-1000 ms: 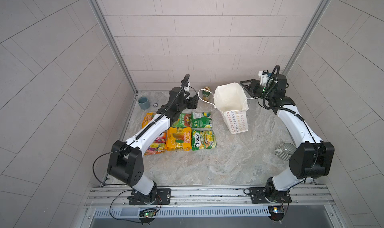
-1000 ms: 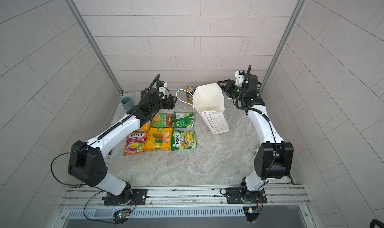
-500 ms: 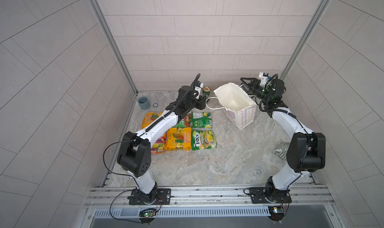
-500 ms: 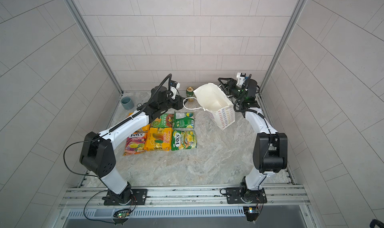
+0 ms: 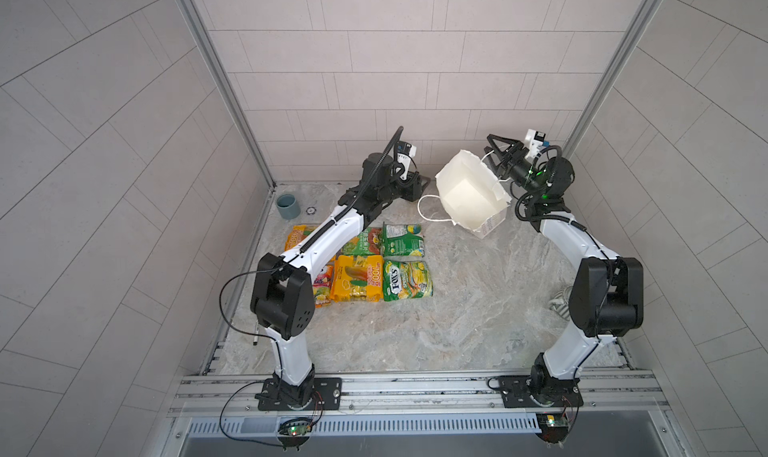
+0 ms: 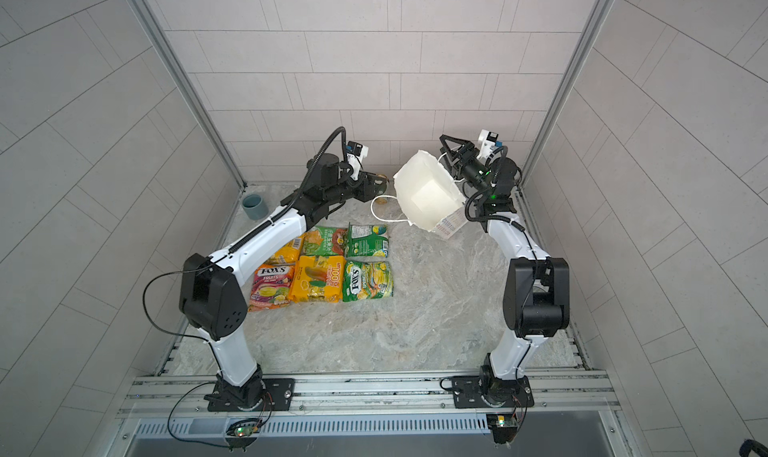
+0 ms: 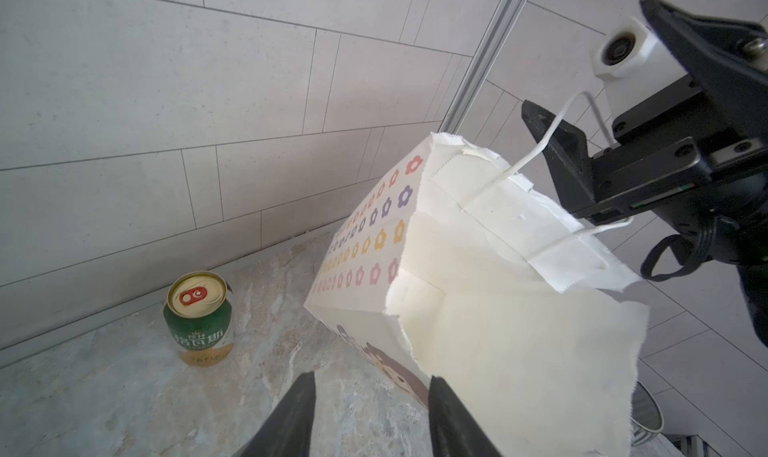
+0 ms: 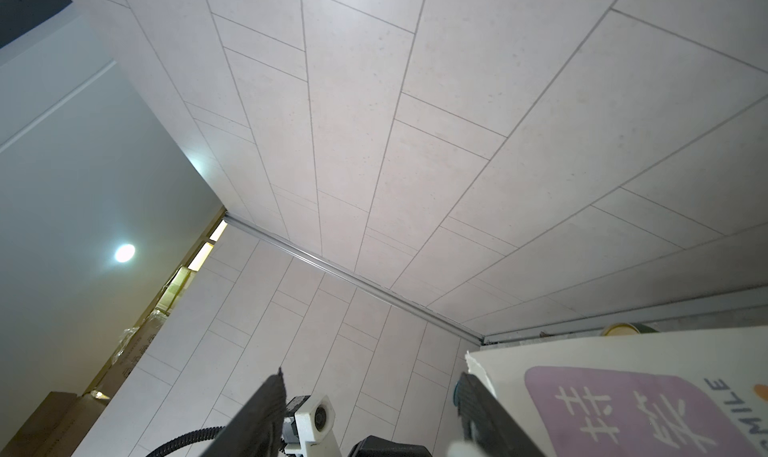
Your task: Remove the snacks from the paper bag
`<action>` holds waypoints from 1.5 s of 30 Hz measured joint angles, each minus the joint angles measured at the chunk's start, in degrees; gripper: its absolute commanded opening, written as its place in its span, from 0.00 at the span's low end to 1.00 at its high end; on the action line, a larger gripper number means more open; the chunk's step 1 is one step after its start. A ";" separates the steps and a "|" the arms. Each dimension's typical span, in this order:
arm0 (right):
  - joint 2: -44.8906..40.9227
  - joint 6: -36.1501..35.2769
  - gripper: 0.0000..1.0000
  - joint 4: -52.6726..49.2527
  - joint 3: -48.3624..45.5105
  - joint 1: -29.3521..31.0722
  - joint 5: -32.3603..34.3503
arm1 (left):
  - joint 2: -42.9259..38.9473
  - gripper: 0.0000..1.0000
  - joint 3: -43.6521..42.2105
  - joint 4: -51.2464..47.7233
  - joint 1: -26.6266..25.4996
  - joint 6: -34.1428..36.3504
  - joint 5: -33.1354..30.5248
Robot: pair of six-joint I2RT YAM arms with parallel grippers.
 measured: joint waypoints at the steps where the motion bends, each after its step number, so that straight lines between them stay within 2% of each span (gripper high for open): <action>1: 0.48 0.50 0.66 1.46 0.35 0.00 0.17 | 0.44 0.49 0.98 -0.46 0.00 -0.15 0.17; 5: 3.15 3.61 0.56 6.86 0.85 0.00 1.20 | 1.73 0.63 3.76 -3.72 0.00 -0.90 1.27; 9: 3.93 4.74 0.52 6.45 0.55 0.00 2.14 | 0.96 0.72 2.27 -5.42 0.02 -1.40 1.05; 13: 3.48 3.87 0.41 2.84 0.24 0.00 2.51 | -2.82 0.81 -3.56 -5.75 -0.02 -2.43 1.01; 16: 2.69 1.66 0.39 -3.85 0.13 0.00 2.58 | -7.54 0.85 -12.13 -3.10 -0.61 -4.66 0.87; 19: 0.35 -3.28 0.36 -13.60 -0.31 0.02 3.45 | -9.86 0.85 -18.38 -1.20 -2.45 -5.95 0.94; 22: -3.21 -13.14 0.25 -29.77 2.10 0.52 5.77 | -8.48 0.83 -18.99 -0.94 -4.00 -6.71 2.08; 25: -4.72 -23.10 0.04 -44.72 9.92 1.46 8.04 | -7.74 0.82 -18.56 -0.92 -4.72 -7.13 3.13; 31: -6.69 -36.17 0.01 -63.23 22.93 2.40 8.48 | -7.04 0.80 -13.60 -1.60 -4.70 -6.51 3.21; 38: 6.82 -57.83 0.02 -99.71 61.00 2.62 8.79 | -7.87 0.75 -12.50 -1.40 -3.28 -5.46 -0.33; 40: 9.79 -62.23 0.02 -107.51 68.19 2.69 9.44 | -7.82 0.75 -12.48 -1.42 -3.08 -5.27 -0.57; 42: 11.41 -65.57 0.03 -113.61 71.82 2.82 9.73 | -7.48 0.75 -12.28 -1.44 -2.86 -4.87 -0.63; 45: 11.89 -69.40 0.03 -120.28 72.57 3.45 10.58 | -5.22 0.74 -10.62 -1.31 -3.65 -4.11 -0.42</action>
